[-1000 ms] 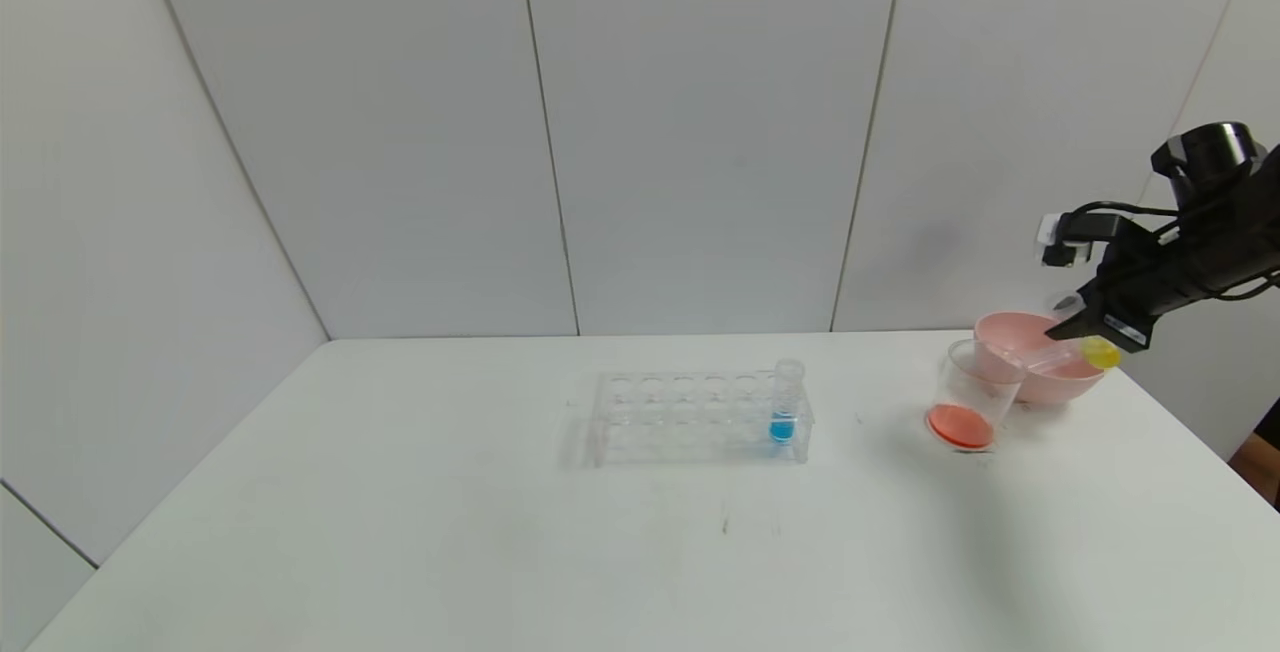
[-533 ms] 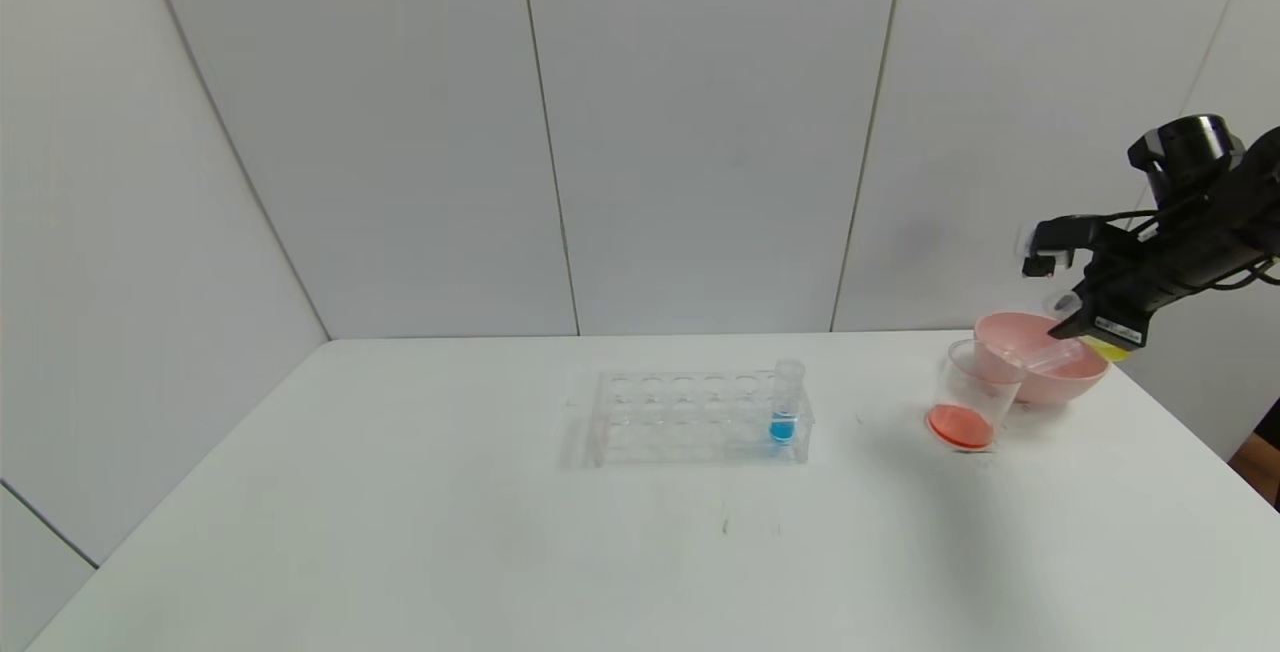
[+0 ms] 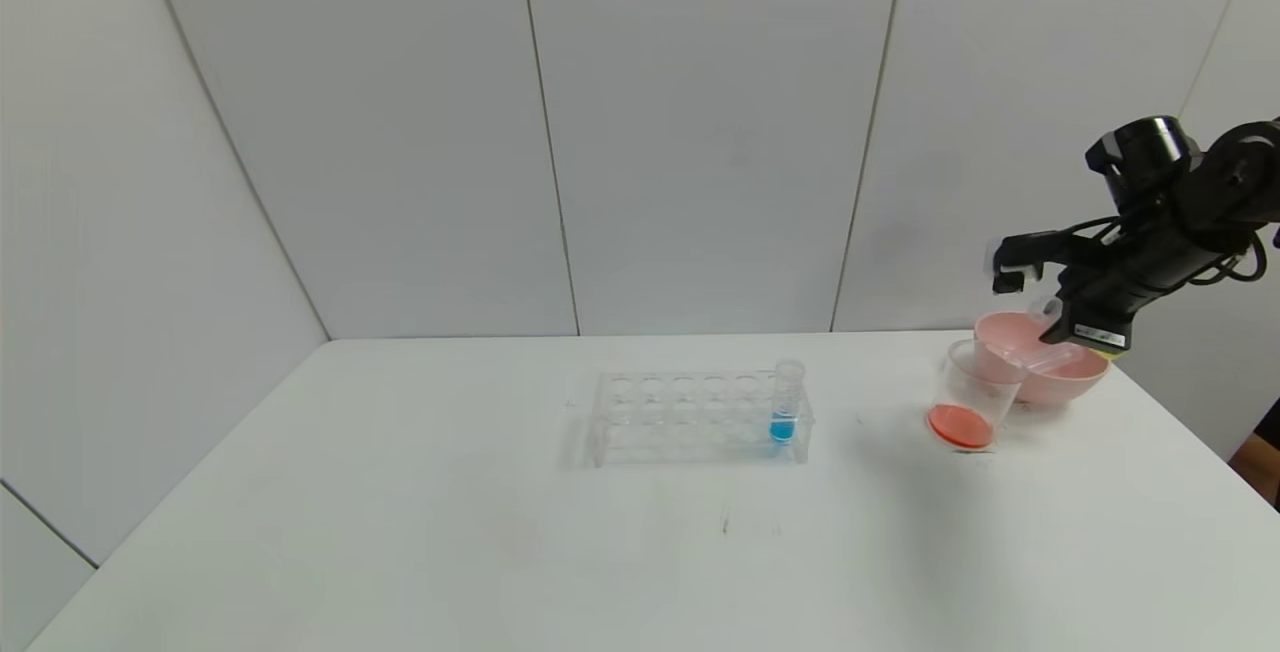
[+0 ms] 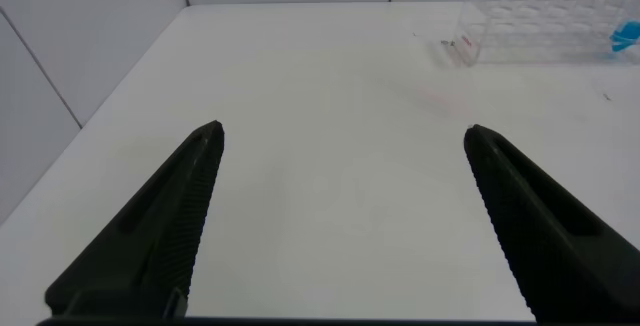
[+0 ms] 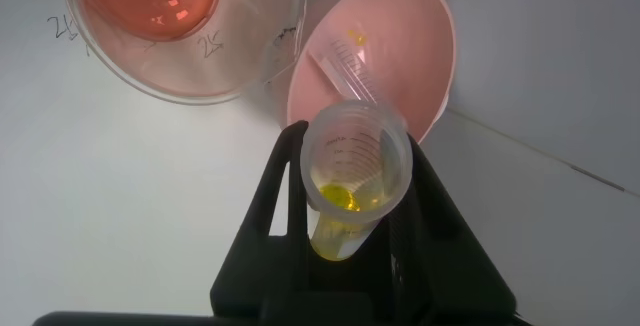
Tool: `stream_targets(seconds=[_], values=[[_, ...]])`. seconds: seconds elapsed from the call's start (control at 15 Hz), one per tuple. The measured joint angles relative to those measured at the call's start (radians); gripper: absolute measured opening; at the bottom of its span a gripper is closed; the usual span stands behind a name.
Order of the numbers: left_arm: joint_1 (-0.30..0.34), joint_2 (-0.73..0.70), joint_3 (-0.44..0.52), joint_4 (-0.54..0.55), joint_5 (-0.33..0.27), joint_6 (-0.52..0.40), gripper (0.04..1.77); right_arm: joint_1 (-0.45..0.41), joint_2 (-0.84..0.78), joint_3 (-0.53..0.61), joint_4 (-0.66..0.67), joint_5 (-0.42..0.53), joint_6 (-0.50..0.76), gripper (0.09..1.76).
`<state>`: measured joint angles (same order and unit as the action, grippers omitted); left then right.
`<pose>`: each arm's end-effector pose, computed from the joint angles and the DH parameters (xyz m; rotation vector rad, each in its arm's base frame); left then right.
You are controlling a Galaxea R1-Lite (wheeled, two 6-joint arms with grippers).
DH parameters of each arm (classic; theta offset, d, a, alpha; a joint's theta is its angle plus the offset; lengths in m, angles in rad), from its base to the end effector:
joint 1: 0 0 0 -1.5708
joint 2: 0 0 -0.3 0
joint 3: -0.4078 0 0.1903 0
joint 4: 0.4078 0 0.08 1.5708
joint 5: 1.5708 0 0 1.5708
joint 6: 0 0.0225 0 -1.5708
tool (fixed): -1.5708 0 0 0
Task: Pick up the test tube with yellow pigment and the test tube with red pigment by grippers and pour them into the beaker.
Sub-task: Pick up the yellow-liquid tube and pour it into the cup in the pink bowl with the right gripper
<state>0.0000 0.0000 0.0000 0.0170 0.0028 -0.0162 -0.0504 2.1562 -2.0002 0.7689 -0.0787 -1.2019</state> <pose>-0.0228 0.0001 0.0737 -0.0162 0.0170 0.0029 0.4111 -0.0225 0.2157 -1.1221 0.8811 0.4500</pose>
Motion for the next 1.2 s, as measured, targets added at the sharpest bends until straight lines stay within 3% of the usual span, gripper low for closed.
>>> stream_targets(seconds=[0.47,1.2], values=[[0.000,0.000,0.000,0.000,0.000,0.000,1.72,0.051,0.005,0.000,0.053,-0.107,-0.033,0.52],[0.000,0.000,0.000,0.000,0.000,0.000,1.72,0.078,0.035,0.000,0.066,-0.192,-0.050,0.52]])
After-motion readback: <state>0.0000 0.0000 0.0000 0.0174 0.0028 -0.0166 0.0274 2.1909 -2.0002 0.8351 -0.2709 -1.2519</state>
